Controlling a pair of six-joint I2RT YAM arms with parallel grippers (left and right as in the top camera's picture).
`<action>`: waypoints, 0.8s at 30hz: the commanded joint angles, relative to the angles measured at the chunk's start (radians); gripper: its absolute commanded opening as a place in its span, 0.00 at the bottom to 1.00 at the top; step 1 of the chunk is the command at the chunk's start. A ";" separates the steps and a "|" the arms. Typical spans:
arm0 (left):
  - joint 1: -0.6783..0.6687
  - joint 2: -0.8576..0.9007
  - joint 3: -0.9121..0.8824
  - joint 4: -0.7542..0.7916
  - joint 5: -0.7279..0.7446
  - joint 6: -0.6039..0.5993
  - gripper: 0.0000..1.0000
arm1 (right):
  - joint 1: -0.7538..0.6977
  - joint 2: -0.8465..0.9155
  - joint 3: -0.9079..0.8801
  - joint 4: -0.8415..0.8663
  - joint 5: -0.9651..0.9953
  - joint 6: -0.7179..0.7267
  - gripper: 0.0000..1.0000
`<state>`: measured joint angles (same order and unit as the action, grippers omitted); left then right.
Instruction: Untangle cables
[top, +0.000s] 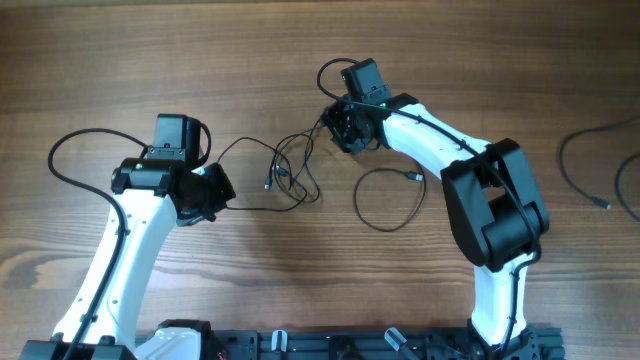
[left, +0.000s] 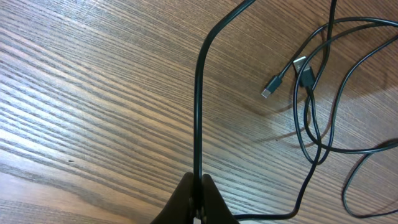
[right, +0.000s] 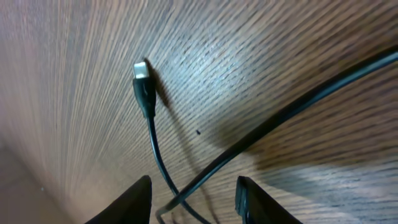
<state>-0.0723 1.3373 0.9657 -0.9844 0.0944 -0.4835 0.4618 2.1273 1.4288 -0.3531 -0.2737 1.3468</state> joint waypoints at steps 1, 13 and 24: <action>-0.005 0.004 -0.005 0.000 -0.006 0.005 0.04 | 0.006 0.027 -0.004 0.003 0.058 0.037 0.43; -0.005 0.004 -0.005 0.000 -0.006 0.005 0.04 | 0.006 0.027 -0.004 0.037 0.098 0.069 0.44; -0.005 0.004 -0.005 0.000 -0.006 0.005 0.04 | 0.007 0.027 -0.004 0.066 0.125 0.097 0.44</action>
<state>-0.0723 1.3373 0.9657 -0.9844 0.0944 -0.4835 0.4622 2.1273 1.4288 -0.2970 -0.1780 1.4105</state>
